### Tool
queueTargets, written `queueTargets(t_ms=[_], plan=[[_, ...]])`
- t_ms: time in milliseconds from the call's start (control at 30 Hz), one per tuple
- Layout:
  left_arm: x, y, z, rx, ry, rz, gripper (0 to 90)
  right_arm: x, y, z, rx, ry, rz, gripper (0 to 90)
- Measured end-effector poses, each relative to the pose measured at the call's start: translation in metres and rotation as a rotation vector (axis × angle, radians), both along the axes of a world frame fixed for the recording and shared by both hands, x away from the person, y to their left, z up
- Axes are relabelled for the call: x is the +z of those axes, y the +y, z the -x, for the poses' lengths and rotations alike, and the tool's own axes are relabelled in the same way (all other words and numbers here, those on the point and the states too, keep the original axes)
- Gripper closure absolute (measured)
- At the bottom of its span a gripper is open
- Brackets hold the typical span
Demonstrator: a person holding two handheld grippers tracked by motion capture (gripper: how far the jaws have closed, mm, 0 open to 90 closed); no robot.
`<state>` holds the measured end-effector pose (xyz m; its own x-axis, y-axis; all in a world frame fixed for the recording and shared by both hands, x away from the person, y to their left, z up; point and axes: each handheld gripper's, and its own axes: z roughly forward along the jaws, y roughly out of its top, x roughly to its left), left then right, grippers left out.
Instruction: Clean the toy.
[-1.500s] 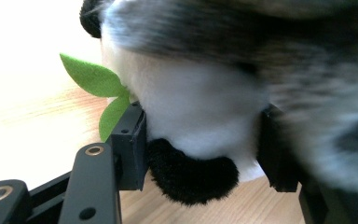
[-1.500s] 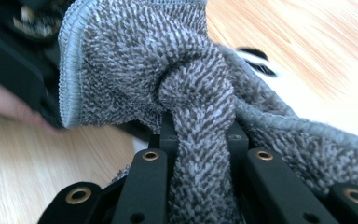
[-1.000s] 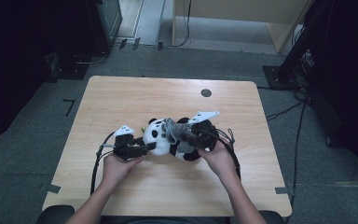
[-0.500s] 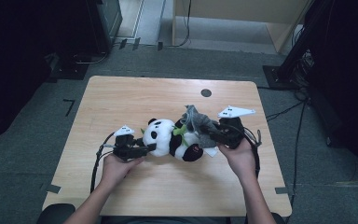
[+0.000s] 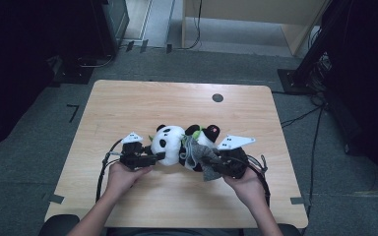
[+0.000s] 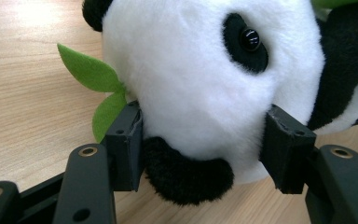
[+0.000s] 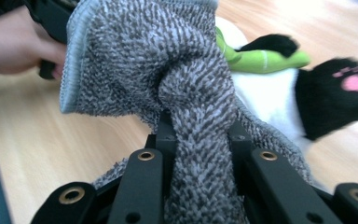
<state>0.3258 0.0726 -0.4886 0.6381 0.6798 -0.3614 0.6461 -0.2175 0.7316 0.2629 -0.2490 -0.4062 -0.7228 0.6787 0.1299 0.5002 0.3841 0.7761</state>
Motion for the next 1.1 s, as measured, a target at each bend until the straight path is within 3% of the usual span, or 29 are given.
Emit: queueTargets(t_ms=[233,400,600,767,933,1000,1100], plan=[[-0.001,0.0,-0.001,-0.009,0.003,0.016,37.7,-0.003,-0.014,-0.005,-0.044,0.007,-0.028,74.0],[-0.001,0.0,-0.001,-0.015,-0.001,0.012,37.1,-0.004,-0.021,-0.007,-0.071,0.004,-0.015,73.9],[-0.002,0.0,-0.001,-0.016,-0.006,0.006,35.7,-0.01,-0.03,-0.013,-0.085,0.025,-0.041,73.8],[-0.002,0.0,-0.001,-0.015,-0.012,0.004,34.5,-0.011,-0.038,-0.015,-0.127,0.029,-0.01,74.3],[-0.002,0.0,-0.001,-0.014,-0.011,0.006,34.2,0.009,-0.042,-0.006,-0.14,-0.027,-0.066,74.4],[-0.002,0.0,-0.001,-0.013,-0.012,0.005,34.0,0.018,-0.038,-0.001,-0.119,-0.053,-0.087,74.4],[-0.002,0.0,-0.002,-0.008,-0.009,0.001,32.4,0.023,-0.027,0.005,-0.079,-0.055,-0.095,74.4]])
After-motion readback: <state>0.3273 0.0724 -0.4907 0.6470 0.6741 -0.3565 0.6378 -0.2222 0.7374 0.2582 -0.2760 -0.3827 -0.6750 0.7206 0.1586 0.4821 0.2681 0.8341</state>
